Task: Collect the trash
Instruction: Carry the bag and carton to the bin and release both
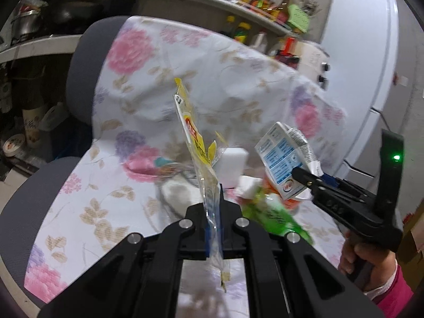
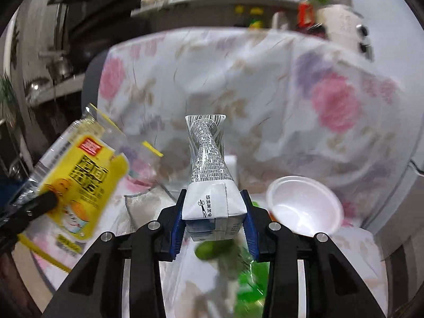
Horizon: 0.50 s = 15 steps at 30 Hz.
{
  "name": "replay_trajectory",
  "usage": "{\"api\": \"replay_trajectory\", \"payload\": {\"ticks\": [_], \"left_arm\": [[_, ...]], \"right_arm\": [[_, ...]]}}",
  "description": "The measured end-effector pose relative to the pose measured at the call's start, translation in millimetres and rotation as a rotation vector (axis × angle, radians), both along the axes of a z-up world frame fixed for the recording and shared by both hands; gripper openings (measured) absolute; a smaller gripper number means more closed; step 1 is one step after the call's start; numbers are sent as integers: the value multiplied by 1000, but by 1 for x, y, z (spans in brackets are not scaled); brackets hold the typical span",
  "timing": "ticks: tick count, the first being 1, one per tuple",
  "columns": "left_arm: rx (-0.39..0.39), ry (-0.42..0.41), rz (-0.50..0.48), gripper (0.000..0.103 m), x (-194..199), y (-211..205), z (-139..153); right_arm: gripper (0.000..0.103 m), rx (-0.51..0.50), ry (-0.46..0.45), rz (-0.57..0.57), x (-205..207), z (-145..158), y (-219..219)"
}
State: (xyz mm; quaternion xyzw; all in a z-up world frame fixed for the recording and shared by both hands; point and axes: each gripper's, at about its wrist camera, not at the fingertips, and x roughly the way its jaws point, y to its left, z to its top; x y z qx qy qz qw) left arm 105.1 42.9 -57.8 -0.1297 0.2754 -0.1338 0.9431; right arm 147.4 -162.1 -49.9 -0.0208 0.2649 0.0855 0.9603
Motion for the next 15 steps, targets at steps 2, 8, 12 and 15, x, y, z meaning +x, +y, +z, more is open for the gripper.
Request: {"api": "replay_trajectory", "payload": {"ticks": [2, 8, 12, 15], "left_arm": [[2, -9, -44, 2, -10, -16, 4], [10, -10, -174, 2, -38, -67, 2], [19, -21, -275, 2, -58, -104, -2], [25, -33, -365, 2, -72, -134, -5]], "right_arm": [[39, 18, -2, -25, -19, 4, -15], [39, 65, 6, -104, -77, -1, -65], [39, 78, 10, -162, -112, -6, -94], [39, 98, 14, -230, -146, -10, -124]]}}
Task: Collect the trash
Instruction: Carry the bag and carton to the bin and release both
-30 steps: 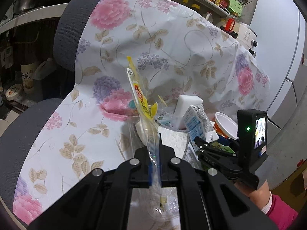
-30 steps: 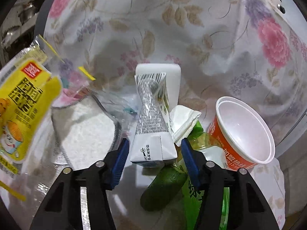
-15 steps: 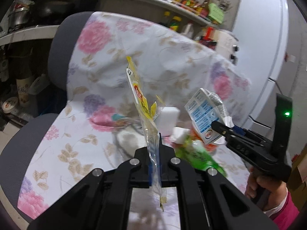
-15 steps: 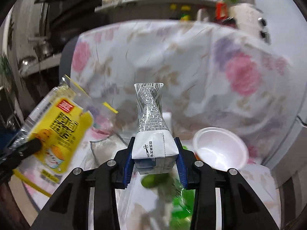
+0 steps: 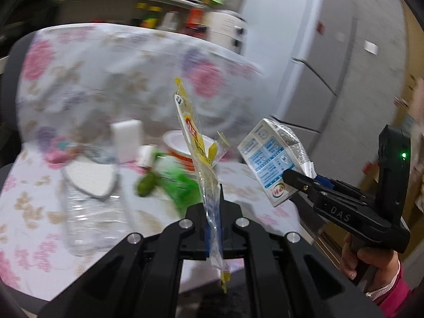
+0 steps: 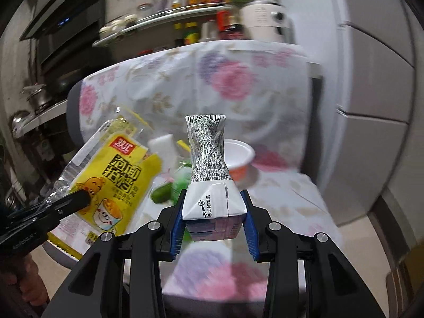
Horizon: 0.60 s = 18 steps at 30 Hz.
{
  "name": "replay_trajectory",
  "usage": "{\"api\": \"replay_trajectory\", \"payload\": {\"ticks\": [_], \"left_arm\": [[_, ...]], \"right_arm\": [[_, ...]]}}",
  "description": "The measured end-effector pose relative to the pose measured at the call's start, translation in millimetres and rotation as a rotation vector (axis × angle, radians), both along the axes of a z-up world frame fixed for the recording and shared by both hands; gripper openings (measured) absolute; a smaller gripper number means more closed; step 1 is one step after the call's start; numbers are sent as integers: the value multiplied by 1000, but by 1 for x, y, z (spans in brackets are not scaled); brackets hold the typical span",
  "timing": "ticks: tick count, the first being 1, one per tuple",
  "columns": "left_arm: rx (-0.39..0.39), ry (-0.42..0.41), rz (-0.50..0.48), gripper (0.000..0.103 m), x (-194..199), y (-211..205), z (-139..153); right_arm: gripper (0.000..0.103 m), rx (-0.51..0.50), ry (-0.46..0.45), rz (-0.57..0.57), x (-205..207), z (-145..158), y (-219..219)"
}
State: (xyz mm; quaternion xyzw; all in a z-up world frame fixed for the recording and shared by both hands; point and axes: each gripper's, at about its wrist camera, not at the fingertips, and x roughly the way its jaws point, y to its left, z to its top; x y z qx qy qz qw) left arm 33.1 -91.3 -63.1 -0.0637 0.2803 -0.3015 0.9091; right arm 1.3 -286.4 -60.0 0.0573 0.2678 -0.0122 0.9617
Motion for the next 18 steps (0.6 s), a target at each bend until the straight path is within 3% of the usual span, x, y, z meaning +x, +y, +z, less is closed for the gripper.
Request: {"api": "replay_trajectory", "payload": {"ticks": [11, 18], "left_arm": [[16, -38, -344, 2, -47, -124, -23], [82, -18, -584, 2, -91, -212, -58]], "right_arm": [[40, 28, 23, -326, -112, -16, -104], [40, 40, 90, -527, -173, -51, -151]]}}
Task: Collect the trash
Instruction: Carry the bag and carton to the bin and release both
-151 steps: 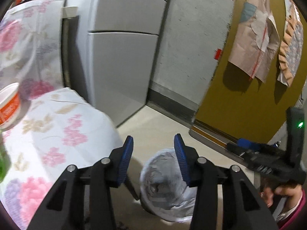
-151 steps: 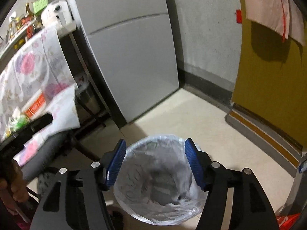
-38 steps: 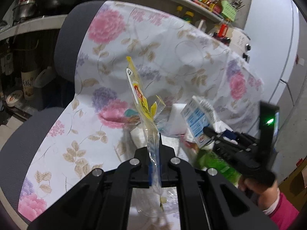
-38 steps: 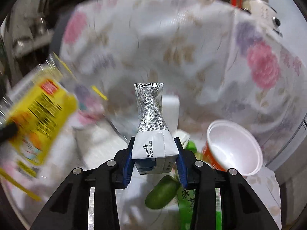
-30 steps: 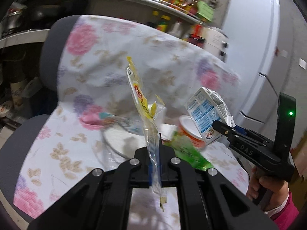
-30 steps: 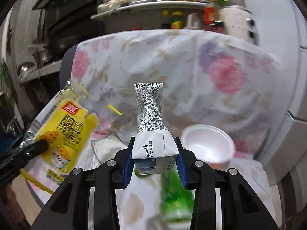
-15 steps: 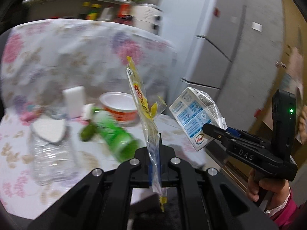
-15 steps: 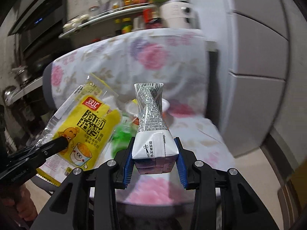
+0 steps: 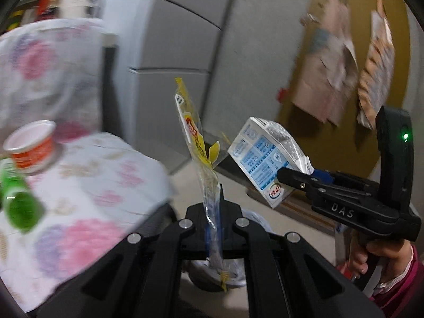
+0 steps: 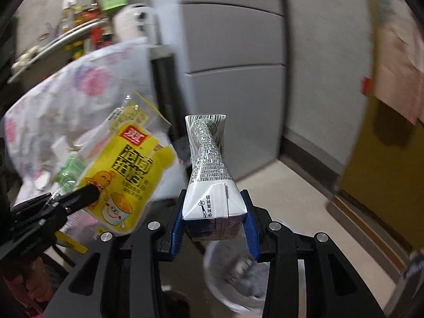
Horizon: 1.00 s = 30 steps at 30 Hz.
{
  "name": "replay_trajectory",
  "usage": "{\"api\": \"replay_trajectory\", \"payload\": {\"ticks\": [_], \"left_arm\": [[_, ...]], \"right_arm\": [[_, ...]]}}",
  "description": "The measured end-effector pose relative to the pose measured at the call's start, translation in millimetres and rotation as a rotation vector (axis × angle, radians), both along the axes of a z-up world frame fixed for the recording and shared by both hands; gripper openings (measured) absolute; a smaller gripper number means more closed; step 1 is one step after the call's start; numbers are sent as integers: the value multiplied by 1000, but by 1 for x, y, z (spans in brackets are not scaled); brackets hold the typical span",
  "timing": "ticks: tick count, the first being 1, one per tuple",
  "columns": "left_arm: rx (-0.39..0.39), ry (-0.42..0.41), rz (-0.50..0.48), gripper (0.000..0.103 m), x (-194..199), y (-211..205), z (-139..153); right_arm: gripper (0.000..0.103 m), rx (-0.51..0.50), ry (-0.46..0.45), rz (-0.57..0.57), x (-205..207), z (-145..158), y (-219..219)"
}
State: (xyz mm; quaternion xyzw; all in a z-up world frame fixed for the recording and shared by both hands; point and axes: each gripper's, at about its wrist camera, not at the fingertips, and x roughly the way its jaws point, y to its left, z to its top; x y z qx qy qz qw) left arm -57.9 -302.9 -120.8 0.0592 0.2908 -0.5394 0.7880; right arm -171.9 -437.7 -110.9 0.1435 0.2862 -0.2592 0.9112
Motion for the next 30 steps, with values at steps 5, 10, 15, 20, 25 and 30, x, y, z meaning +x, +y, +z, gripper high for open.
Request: {"api": "replay_trajectory", "payload": {"ticks": [5, 10, 15, 20, 25, 30], "left_arm": [[15, -12, -70, 2, -11, -37, -13], [44, 32, -102, 2, -9, -65, -29], [96, 55, -129, 2, -5, -92, -46], [125, 54, -135, 37, -4, -104, -53], [105, 60, -99, 46, 9, -96, -50], [86, 49, -24, 45, 28, -71, -39]], "right_arm": [[40, 39, 21, -95, -29, -23, -26], [39, 85, 40, -145, -37, -44, -46], [39, 117, 68, -180, -35, -69, -68], [58, 204, 39, -207, -34, -81, -91], [63, 183, 37, -225, -38, -72, -95], [63, 139, 13, -219, -37, -51, -88]]}}
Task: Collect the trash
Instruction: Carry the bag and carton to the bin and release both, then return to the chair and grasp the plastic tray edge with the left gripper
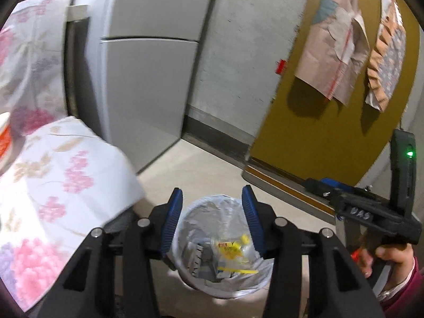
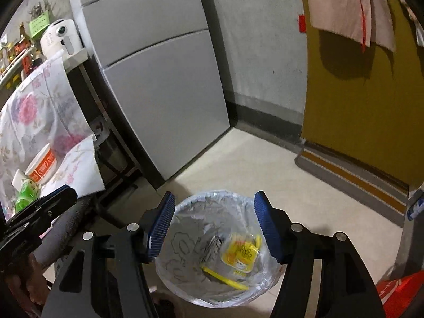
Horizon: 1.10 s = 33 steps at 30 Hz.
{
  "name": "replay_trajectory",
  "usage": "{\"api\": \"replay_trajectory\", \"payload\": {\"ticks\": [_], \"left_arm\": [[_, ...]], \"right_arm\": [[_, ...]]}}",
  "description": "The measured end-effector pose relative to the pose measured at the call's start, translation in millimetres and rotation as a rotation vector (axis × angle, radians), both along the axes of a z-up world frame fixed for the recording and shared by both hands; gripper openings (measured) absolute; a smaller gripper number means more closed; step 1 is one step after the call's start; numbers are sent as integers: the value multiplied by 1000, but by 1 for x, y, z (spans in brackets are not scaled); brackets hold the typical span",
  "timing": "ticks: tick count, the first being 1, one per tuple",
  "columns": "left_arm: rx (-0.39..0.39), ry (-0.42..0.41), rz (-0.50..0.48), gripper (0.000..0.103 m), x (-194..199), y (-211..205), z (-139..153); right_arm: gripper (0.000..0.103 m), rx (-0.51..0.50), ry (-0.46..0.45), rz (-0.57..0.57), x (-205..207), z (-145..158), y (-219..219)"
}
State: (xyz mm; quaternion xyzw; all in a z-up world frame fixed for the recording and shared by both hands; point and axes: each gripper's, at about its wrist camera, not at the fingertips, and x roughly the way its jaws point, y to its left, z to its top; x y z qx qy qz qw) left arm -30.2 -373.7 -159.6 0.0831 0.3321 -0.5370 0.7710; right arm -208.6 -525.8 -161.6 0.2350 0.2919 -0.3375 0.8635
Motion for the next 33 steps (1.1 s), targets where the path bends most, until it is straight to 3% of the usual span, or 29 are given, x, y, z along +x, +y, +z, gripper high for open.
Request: {"api": "replay_trajectory", "payload": {"ticks": [11, 19, 22, 26, 33], "left_arm": [[-4, -100, 224, 45, 34, 94, 29], [65, -78, 412, 45, 51, 176, 27], [81, -60, 502, 46, 60, 212, 27], [93, -41, 635, 55, 73, 261, 29], [95, -45, 854, 56, 103, 339, 36]], "right_arm": [[59, -154, -94, 185, 47, 62, 63], [60, -114, -96, 418, 117, 66, 121], [61, -123, -81, 522, 145, 68, 152], [65, -135, -72, 628, 179, 72, 189], [67, -188, -68, 784, 233, 82, 246]]}}
